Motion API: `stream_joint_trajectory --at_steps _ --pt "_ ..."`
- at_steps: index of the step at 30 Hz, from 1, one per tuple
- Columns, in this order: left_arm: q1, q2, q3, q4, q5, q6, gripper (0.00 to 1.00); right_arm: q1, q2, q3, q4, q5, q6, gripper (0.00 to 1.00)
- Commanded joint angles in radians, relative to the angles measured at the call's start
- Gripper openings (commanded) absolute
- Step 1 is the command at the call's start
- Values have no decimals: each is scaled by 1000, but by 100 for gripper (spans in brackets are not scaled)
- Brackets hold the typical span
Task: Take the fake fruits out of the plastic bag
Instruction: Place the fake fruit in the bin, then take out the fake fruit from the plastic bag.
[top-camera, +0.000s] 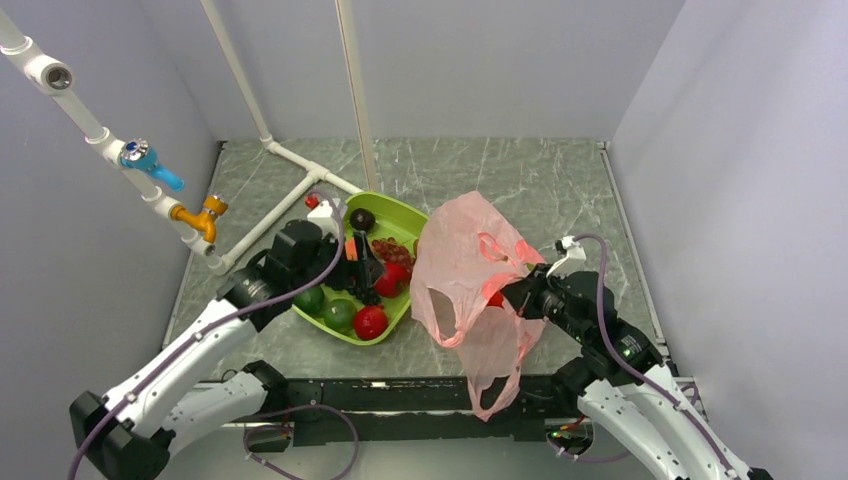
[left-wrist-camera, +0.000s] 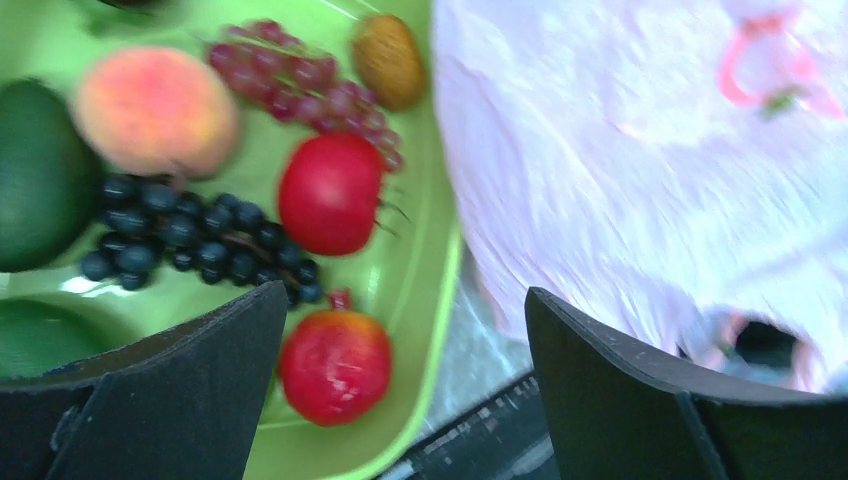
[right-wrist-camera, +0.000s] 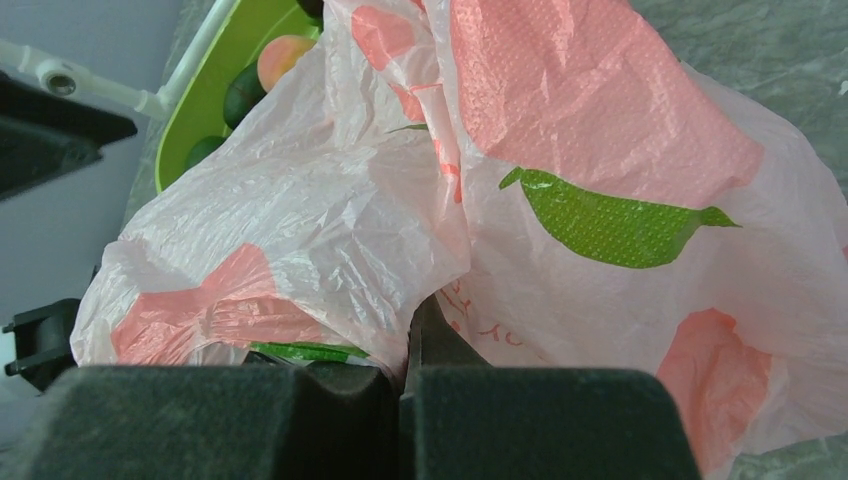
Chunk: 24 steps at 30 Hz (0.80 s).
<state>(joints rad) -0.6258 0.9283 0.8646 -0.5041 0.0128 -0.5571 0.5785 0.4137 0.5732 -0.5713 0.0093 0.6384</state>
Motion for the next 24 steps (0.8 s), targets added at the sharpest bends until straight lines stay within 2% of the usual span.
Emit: stream_joint_trajectory --at_steps 1,3,6,9,13,15,20,24 --pt "0 -117 -117 125 331 -54 92 5 25 48 67 14 10 0" --pt "-4 -171 -185 189 426 -91 92 3 42 51 80 14 12 0" --pt "-43 -219 -274 257 493 -134 89 3 63 62 89 17 19 0" --pt "-186 -167 -305 336 468 -157 84 3 77 62 104 17 30 0" --pt "-465 4 -226 415 266 -113 77 4 96 61 123 22 49 0" --pt "-553 72 -210 506 195 -112 73 3 104 67 125 15 55 0" --pt "-601 211 -250 793 73 -158 69 4 91 66 117 0 63 0" --pt "-607 344 -160 792 -62 -136 71 4 80 56 114 -5 65 0"
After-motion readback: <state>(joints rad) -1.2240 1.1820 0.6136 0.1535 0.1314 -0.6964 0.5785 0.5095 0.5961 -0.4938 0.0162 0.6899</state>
